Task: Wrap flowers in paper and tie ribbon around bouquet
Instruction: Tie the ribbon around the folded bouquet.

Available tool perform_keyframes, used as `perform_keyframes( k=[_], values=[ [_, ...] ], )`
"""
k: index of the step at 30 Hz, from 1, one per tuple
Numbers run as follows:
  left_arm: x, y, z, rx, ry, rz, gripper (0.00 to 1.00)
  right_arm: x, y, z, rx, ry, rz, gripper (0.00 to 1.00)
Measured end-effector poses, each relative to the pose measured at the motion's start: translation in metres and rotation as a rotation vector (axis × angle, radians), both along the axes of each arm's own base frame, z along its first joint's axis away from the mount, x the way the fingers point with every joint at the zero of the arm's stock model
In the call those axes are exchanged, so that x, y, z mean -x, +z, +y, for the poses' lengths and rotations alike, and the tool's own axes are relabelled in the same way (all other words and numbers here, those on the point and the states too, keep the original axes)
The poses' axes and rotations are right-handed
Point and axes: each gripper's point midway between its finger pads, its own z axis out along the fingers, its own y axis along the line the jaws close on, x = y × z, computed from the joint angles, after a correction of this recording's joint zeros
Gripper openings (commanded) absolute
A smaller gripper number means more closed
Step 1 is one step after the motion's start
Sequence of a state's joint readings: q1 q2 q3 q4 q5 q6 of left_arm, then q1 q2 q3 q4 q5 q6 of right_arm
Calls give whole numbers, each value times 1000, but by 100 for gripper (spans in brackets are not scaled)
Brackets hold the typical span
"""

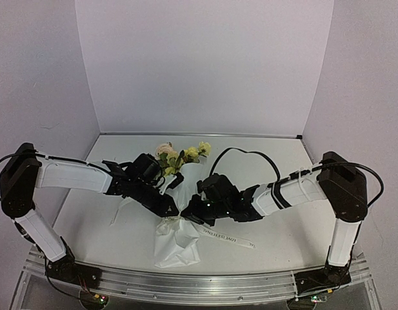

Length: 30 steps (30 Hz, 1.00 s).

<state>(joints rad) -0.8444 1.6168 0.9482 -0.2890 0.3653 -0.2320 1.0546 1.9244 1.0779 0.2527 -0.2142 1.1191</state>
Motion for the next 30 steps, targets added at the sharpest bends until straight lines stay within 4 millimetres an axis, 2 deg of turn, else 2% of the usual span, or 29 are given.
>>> perform_keyframes(
  k=[4,9,16,30],
  values=[
    [0,-1,0,-2,1,2,0,0,0,0,0,0,0,0],
    [0,1,0,4,3,-4,0,0,0,0,0,0,0,0],
    [0,20,6,71,25,-44,0,0,6,3,-17,6,-18,0],
    [-7,24,14,145,89,-26,0,-2,18,2,-13,0,-68,0]
  ],
)
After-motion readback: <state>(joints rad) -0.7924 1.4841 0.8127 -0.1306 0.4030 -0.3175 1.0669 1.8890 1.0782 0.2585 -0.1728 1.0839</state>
